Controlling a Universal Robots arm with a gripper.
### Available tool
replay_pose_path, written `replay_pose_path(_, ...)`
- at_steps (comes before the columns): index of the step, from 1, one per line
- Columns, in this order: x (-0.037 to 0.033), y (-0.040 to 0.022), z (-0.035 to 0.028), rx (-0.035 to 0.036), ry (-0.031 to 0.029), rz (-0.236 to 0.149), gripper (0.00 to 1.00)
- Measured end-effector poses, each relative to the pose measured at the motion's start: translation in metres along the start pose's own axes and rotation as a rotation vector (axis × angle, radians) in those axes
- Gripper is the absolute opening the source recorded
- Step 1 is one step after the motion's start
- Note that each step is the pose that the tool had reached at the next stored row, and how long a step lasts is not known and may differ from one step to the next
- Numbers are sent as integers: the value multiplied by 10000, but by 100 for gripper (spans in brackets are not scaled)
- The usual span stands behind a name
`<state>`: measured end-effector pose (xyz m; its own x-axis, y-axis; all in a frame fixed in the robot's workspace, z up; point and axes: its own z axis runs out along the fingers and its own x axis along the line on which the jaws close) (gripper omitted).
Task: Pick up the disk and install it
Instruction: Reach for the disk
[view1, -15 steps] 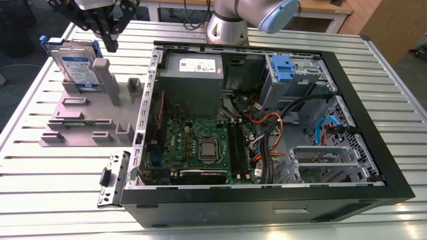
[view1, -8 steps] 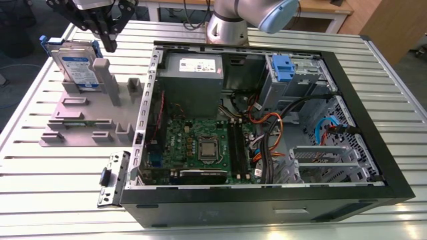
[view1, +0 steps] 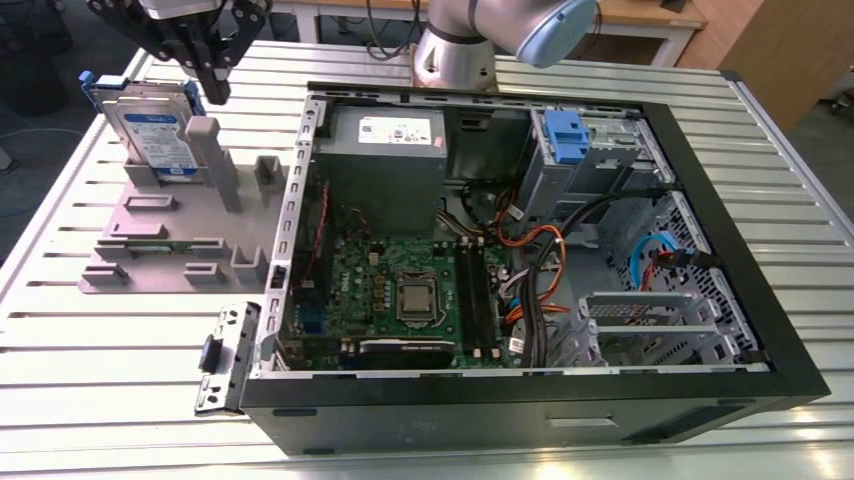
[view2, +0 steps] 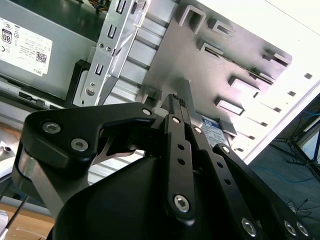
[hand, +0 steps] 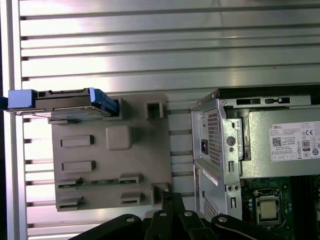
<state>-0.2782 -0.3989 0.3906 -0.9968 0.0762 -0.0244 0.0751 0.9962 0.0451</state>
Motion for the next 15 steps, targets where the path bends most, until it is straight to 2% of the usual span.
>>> replay_pose_path(15,47,-4,-1,0,0,0,10)
